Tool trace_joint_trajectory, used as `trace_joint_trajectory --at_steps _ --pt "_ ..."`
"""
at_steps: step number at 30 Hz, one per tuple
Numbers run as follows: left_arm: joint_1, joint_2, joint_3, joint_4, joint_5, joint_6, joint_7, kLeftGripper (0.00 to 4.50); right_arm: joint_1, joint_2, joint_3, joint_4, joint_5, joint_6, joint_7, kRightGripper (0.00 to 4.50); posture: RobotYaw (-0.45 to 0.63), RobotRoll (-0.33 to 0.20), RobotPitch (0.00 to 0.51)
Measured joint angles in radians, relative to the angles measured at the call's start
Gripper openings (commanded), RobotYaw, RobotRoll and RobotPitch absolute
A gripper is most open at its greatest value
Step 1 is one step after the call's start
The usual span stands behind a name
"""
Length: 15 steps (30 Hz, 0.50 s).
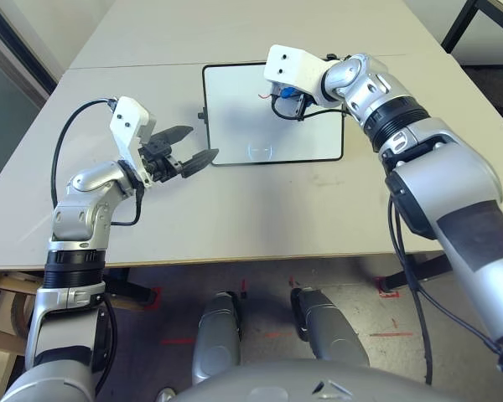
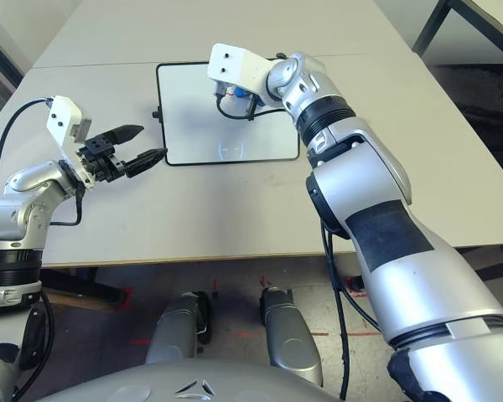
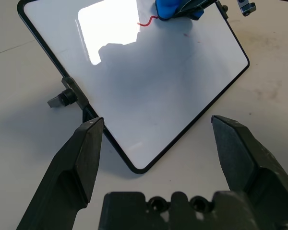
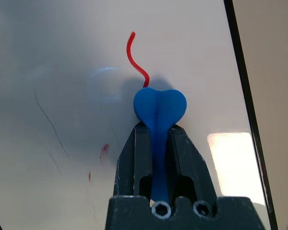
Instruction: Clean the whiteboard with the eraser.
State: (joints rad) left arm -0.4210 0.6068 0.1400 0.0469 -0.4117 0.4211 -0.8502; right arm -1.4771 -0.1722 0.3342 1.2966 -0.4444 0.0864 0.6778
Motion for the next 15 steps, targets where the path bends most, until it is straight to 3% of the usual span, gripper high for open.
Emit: trace_joint_trajectory --at_steps 15 --pt "0.04 0.007 0.019 -0.048 -0.017 0.02 0.026 4.5 -0.008 0.073 0.0 0.008 -0.001 -0.001 -0.051 0.2 -0.02 0.0 0.162"
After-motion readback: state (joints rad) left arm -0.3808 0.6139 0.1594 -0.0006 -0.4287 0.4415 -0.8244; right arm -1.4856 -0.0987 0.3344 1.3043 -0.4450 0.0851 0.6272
